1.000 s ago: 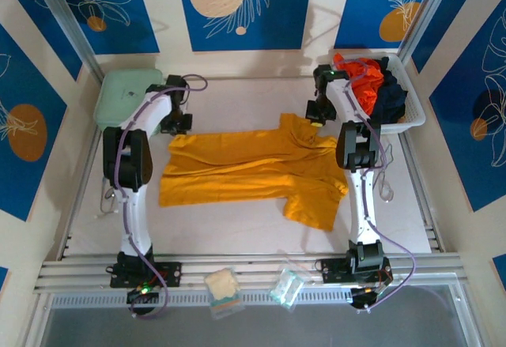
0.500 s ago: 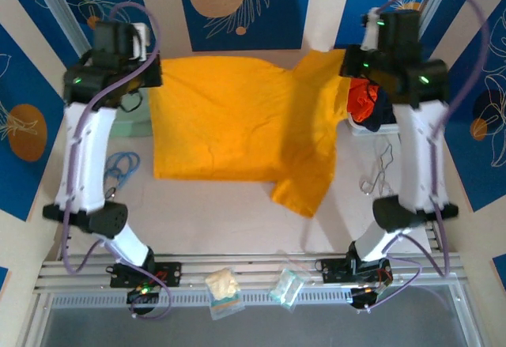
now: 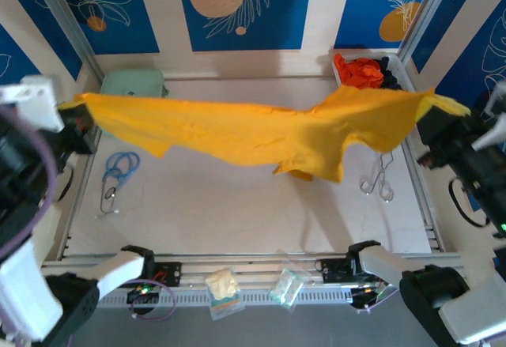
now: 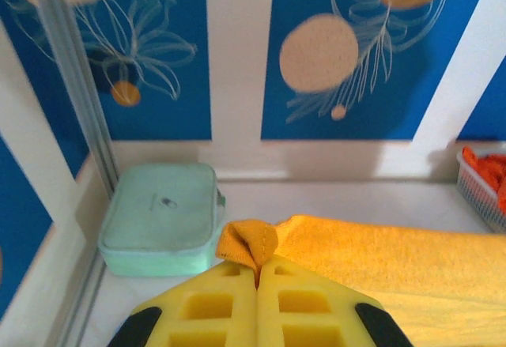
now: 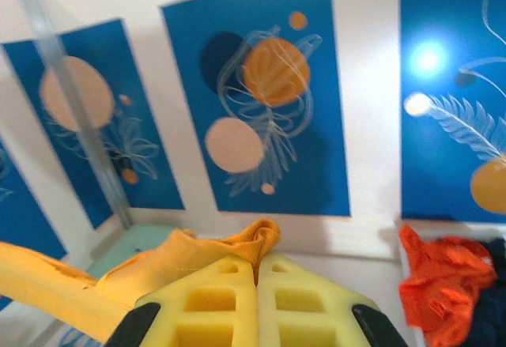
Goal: Fold and stack the t-shirts
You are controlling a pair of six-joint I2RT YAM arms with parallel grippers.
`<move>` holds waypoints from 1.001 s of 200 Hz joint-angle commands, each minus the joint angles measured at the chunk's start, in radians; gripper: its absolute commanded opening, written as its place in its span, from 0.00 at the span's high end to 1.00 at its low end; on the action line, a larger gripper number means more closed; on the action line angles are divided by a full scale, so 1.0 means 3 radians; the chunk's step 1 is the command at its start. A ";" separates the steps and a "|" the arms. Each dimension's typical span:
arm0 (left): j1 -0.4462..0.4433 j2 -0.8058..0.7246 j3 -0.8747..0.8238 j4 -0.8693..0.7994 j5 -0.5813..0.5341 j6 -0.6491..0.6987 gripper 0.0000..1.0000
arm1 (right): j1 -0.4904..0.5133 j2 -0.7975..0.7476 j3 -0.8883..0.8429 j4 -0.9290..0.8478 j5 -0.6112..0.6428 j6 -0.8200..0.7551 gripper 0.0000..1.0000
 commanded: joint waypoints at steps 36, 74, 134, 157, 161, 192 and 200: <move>0.0020 -0.0692 -0.0148 0.0330 -0.0143 0.0304 0.98 | 0.0002 -0.0236 -0.0030 0.0131 -0.1412 -0.0255 1.00; 0.0018 -0.0781 -0.0093 0.0334 -0.0152 0.0333 0.98 | 0.0003 -0.0259 0.0178 0.0237 -0.1585 -0.0163 1.00; 0.0019 -0.0476 0.0025 0.0531 -0.0512 0.0589 0.99 | 0.0188 0.0123 0.0389 0.0292 -0.1111 -0.0265 1.00; 0.0019 -0.0258 0.0049 0.0679 -0.0637 0.0734 0.98 | 0.0286 0.0306 0.0363 0.0328 -0.0833 -0.0418 1.00; 0.0016 -0.0225 0.0035 0.0705 -0.0650 0.0750 0.99 | 0.0300 0.0338 0.0342 0.0334 -0.0782 -0.0452 1.00; 0.0019 -0.0070 -0.0453 0.1052 -0.0733 0.0823 0.98 | 0.0346 0.0551 -0.0105 0.0447 -0.0383 -0.0687 1.00; 0.0018 -0.0049 -0.0685 0.1177 -0.0756 0.0827 0.98 | 0.0329 0.0602 -0.0290 0.0510 -0.0301 -0.0734 1.00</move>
